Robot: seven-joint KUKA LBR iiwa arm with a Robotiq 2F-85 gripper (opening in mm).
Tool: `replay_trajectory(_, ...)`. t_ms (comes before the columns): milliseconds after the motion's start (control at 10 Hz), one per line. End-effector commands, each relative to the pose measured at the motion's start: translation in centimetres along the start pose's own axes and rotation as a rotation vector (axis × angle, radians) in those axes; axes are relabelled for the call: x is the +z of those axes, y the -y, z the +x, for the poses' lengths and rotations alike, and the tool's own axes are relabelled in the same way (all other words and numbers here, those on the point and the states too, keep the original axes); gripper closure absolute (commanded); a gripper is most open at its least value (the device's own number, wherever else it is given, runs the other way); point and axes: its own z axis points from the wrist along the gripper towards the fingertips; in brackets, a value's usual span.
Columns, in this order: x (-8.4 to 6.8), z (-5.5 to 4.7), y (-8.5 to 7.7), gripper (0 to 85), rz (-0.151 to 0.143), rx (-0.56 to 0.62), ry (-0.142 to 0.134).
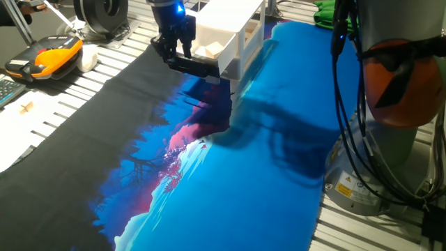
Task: Grasp the handle and close the drawer
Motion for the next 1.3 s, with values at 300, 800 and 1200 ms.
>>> replay_trajectory(300, -0.01, -0.02, 0.01, 85.0, -0.002, 0.027, 0.000)
replay_trajectory(800, -0.01, -0.05, 0.01, 85.0, 0.004, 0.027, 0.003)
replay_trajectory(1200, -0.07, -0.10, 0.04, 85.0, 0.033, -0.009, 0.020)
